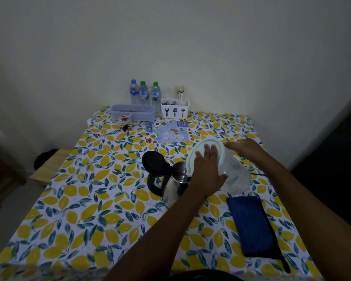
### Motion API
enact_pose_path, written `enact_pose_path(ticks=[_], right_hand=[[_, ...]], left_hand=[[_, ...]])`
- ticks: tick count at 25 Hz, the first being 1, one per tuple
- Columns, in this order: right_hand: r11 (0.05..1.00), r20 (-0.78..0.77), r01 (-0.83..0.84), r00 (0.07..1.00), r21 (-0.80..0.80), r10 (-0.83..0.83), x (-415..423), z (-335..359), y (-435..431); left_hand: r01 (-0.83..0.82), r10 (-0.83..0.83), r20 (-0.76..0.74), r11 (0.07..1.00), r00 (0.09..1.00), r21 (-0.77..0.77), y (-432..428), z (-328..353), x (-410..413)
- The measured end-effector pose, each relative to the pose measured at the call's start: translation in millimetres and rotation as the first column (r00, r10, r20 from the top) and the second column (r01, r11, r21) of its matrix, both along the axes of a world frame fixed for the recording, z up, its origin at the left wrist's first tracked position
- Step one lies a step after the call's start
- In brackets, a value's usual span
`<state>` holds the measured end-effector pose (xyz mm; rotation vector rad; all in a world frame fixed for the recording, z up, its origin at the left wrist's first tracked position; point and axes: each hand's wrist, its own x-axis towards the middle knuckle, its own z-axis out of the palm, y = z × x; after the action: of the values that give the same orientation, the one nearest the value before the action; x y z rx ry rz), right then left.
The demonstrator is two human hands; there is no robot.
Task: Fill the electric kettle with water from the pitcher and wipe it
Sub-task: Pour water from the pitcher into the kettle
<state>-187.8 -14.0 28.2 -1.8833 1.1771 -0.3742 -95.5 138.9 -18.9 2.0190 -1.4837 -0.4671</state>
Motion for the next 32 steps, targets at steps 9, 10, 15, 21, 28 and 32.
enact_pose_path(ticks=[9, 10, 15, 21, 28, 32], right_hand=[[0.98, 0.115, 0.151, 0.979, 0.126, -0.165, -23.4, -26.4, -2.4], [0.972, 0.116, 0.187, 0.972, 0.144, -0.204, -29.1, -32.6, -3.5], [0.908, 0.156, 0.325, 0.915, 0.266, -0.373, -61.5, -66.7, -15.7], [0.763, 0.058, 0.505, 0.818, 0.403, -0.572, -110.3, -101.2, -57.4], [0.696, 0.196, 0.548, 0.703, 0.464, -0.684, -180.6, -133.1, -112.8], [0.71, 0.304, 0.506, 0.664, 0.49, -0.683, -195.9, -148.6, -137.7]], left_hand=[[0.09, -0.105, 0.144, 0.99, 0.984, 0.104, -12.6, -2.4, -3.6], [0.105, -0.127, 0.173, 0.986, 0.977, 0.13, -17.2, -3.3, -6.3], [0.191, -0.252, 0.273, 0.953, 0.928, 0.234, -45.7, -11.5, -27.8], [0.304, -0.427, 0.426, 0.895, 0.798, 0.327, -102.6, -28.0, -70.4], [0.406, -0.544, 0.442, 0.835, 0.713, 0.372, -184.5, -42.5, -124.5], [0.403, -0.549, 0.451, 0.831, 0.704, 0.382, -215.9, -56.3, -139.4]])
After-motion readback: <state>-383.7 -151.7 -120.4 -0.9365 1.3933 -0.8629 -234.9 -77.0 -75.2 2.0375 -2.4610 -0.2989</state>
